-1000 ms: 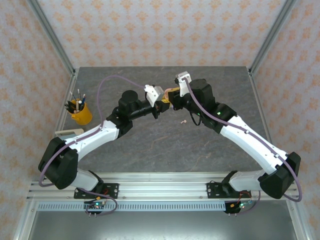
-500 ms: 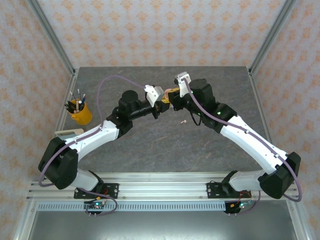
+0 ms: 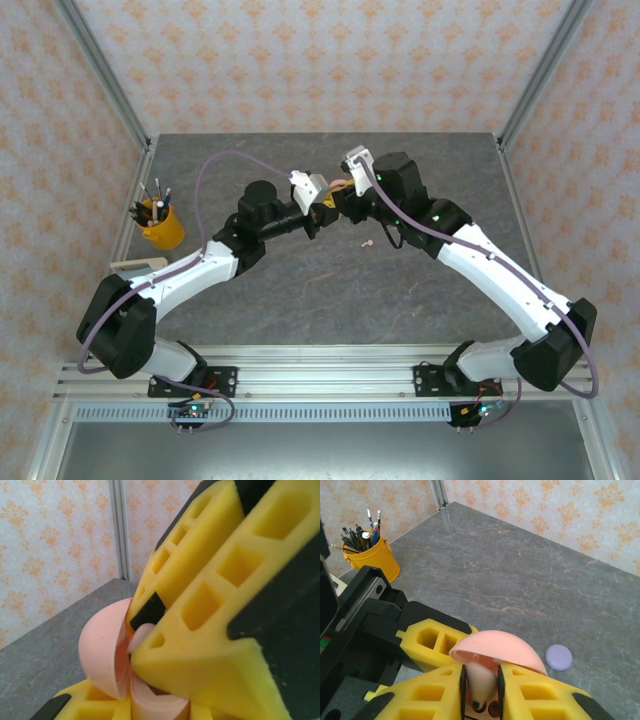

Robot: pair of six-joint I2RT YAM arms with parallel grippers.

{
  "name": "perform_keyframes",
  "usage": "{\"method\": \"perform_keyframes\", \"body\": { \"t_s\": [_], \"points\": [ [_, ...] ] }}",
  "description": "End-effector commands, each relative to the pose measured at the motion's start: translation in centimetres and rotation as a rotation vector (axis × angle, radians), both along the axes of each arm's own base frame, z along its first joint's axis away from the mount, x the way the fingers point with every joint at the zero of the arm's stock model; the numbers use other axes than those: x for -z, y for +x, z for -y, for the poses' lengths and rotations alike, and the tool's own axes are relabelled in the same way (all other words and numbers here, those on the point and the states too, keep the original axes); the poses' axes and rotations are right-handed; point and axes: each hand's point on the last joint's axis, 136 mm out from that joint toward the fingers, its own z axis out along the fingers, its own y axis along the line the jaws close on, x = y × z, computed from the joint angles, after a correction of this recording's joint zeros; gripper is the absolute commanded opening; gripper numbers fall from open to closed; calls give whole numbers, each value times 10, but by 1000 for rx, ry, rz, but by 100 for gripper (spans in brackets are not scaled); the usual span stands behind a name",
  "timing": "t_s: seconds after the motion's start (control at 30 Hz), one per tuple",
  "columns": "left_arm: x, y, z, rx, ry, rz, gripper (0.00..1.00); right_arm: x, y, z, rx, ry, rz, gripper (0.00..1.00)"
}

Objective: Insert wireless bluetooth earbuds into charging case

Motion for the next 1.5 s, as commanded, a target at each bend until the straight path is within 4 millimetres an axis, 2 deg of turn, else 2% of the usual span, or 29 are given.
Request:
{"method": "perform_keyframes", "body": {
  "t_s": [0.0, 0.27, 0.5, 0.8, 0.9, 0.97, 1.03, 1.1, 1.17, 1.23, 1.37, 1.47],
  "points": [
    [-38, -3, 6, 32, -57, 107, 0, 7, -3, -1, 0, -11, -54, 32],
    [-33, -4, 5, 29, -55, 99, 0, -12, 6, 2, 51, 82, -64, 38],
    [-28, -3, 4, 19, -48, 94, 0, -41, 6, 4, 43, 223, -94, 44],
    [-26, -2, 3, 10, -44, 95, 0, -64, 9, 14, 71, 334, -101, 46],
    [-25, 1, -1, -14, -34, 98, 0, -68, 16, 31, 159, 380, -106, 46],
    [-23, 3, -6, -45, -24, 107, 0, -64, 25, 54, 287, 425, -137, 46],
    [-22, 5, -12, -69, -20, 113, 0, -45, 33, 80, 436, 442, -195, 46],
    [-19, 7, -19, -93, -18, 114, 0, -17, 39, 102, 580, 431, -262, 48],
    [-17, 9, -27, -111, -20, 115, 0, 24, 41, 122, 746, 392, -359, 48],
    [-17, 9, -32, -123, -23, 114, 0, 65, 41, 135, 871, 343, -463, 48],
    [-16, 4, -40, -134, -23, 121, 0, 140, 41, 138, 1051, 261, -667, 49],
    [-17, -2, -44, -139, -25, 130, 0, 179, 44, 130, 1131, 257, -782, 49]
  ]
}}
